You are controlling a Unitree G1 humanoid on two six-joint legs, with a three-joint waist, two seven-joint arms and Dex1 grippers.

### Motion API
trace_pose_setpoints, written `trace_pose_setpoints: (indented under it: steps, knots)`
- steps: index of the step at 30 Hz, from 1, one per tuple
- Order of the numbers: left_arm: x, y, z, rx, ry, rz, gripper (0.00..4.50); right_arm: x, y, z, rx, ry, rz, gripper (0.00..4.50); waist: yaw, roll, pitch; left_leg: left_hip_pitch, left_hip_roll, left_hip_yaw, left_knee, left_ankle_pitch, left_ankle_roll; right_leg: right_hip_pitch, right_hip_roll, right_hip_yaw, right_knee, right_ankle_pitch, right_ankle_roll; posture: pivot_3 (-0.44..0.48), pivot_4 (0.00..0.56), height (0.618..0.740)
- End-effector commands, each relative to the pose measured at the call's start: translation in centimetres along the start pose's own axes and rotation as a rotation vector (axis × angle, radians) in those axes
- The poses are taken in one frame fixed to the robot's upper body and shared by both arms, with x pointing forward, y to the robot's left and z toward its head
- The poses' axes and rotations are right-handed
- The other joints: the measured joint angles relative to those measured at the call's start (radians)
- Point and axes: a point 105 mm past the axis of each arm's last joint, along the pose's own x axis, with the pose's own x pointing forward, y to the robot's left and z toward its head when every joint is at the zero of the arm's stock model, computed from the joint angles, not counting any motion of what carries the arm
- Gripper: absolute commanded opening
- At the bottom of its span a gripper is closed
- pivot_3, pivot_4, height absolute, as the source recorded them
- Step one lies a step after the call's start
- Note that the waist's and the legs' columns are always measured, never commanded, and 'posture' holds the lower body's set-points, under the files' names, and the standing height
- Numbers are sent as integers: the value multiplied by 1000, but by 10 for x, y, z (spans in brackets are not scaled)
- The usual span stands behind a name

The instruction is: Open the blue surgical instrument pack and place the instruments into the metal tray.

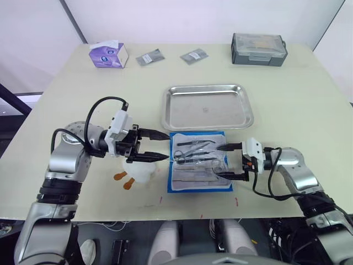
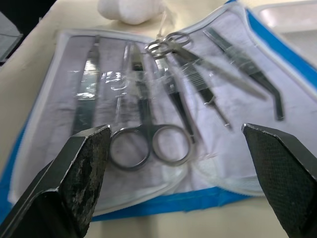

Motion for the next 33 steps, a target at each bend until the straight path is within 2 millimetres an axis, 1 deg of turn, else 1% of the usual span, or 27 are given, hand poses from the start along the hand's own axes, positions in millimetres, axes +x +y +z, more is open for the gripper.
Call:
trace_pose_setpoints:
  steps: [1, 7, 16, 22, 27, 33]
  knots:
    - [2, -5, 6, 30, -7, -64, 2809, -2, -5, 5, -30, -15, -5, 4447, 0, 0, 0, 0, 0, 0, 0, 0, 0, 0, 0, 0, 0, 0, 0, 0, 150, 734]
    - [4, -3, 6, 30, -13, -66, 2809, -2, -8, -1, -30, 3, -2, 4447, 0, 0, 0, 0, 0, 0, 0, 0, 0, 0, 0, 0, 0, 0, 0, 0, 150, 734]
    - [4, -2, 5, 31, -16, -57, 2809, -3, -8, -22, -7, 125, 1, 4447, -1, 0, 0, 0, 0, 0, 0, 0, 0, 0, 0, 0, 0, 0, 0, 0, 150, 734]
    - [2, 2, 1, 21, -9, -32, 2809, 0, 1, -38, 34, 205, 13, 4447, -2, 0, -1, 2, 0, 0, 0, 0, 0, 0, 0, 1, 1, 0, 0, 0, 150, 734]
    - [-1, 8, -4, 5, -4, -7, 2809, 11, 6, -36, 57, 168, 19, 4447, -3, -1, -1, 2, 0, 0, 0, 0, 0, 1, 1, 1, 1, 0, 0, 0, 150, 734]
    - [1, 13, -9, 1, 3, 0, 2809, 11, 10, -49, 100, 209, 33, 4447, -4, -2, -2, 3, 1, 0, 0, 0, 0, 1, 1, 1, 1, 0, 0, 0, 150, 734]
